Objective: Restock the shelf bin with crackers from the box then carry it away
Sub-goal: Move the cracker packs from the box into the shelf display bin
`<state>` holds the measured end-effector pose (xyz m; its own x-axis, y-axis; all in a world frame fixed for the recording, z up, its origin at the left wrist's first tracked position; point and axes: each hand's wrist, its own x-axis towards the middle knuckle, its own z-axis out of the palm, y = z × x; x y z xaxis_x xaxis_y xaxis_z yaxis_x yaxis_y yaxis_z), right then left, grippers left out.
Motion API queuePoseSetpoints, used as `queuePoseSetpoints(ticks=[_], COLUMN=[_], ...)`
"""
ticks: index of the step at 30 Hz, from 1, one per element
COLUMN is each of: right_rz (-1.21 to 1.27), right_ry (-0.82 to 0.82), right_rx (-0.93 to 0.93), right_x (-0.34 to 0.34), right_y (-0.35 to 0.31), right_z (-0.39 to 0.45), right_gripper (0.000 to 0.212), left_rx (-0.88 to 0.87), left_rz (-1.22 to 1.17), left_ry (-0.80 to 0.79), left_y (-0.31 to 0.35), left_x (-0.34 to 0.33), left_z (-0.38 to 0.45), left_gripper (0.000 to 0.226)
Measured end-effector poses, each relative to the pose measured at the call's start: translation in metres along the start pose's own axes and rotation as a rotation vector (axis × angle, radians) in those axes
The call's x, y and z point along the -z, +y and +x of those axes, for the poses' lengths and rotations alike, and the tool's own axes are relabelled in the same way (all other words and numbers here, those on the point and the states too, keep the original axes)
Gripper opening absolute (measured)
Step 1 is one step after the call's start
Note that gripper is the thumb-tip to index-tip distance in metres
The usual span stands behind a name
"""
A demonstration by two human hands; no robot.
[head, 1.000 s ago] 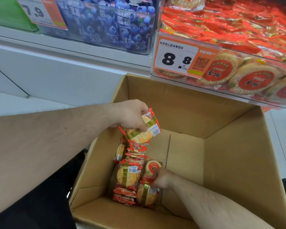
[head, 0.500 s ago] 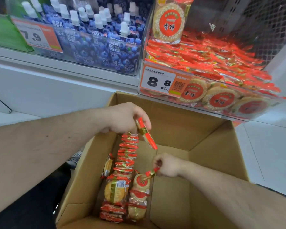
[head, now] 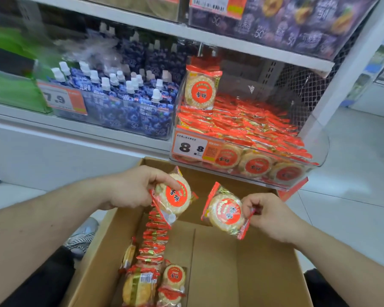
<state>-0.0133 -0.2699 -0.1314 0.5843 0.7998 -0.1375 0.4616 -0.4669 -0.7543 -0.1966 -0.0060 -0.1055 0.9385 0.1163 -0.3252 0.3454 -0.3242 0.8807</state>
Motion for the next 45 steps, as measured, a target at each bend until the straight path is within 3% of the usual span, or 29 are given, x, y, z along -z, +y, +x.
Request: queuePoseSetpoints(ticks=[3,6,12,16,20,28,31,33,35,37,40,45], right_rz=[0.275,0.664,1.018,0.959,0.695,0.650,0.615,0.551,0.583,0.635,0.668,0.687], right_ry=[0.113,0.221,0.227,0.214,0.223,0.178,0.175,0.279,0.358,0.316,0.175,0.186], right_rx=[0.012,0.019,-0.060,-0.118,-0.225,-0.279,-0.251,-0.202,-0.149,-0.118,-0.046,0.020], right_x=[-0.004,-0.007,-0.024,-0.030,-0.036,-0.036,-0.031,-0.024,-0.016,-0.006,0.001,0.002], right_y=[-0.017,-0.036,-0.066,-0.078,-0.088,-0.110,-0.115,-0.118,-0.118,-0.119,-0.123,-0.131], right_z=[-0.007,-0.014,-0.012,-0.005,0.000,-0.002,-0.003,0.000,0.005,0.009,0.015,0.028], right_gripper=[0.024,0.015,0.002,0.004,0.015,0.028,0.023,0.019,0.034,0.049,0.035,0.028], left_rx=[-0.039,-0.082,-0.226,-0.303,-0.338,-0.438,-0.472,-0.501,-0.522,-0.544,-0.572,-0.511], left_rz=[-0.078,-0.111,-0.359,-0.486,-0.568,-0.494,-0.470,-0.462,-0.470,-0.477,-0.499,-0.532], left_ry=[0.003,0.135,0.318,0.309,0.303,0.401,0.412,0.397,0.381,0.370,0.391,0.491], left_y=[0.005,0.009,0.014,0.023,0.030,0.045,0.047,0.049,0.052,0.056,0.062,0.068], left_x=[-0.003,-0.013,-0.030,-0.040,-0.045,-0.051,-0.049,-0.046,-0.044,-0.042,-0.040,-0.038], left_z=[-0.005,-0.004,0.011,0.019,0.026,0.026,0.025,0.025,0.024,0.024,0.025,0.033], left_gripper=[0.051,0.042,0.074,0.090,0.099,0.084,0.081,0.077,0.075,0.075,0.079,0.076])
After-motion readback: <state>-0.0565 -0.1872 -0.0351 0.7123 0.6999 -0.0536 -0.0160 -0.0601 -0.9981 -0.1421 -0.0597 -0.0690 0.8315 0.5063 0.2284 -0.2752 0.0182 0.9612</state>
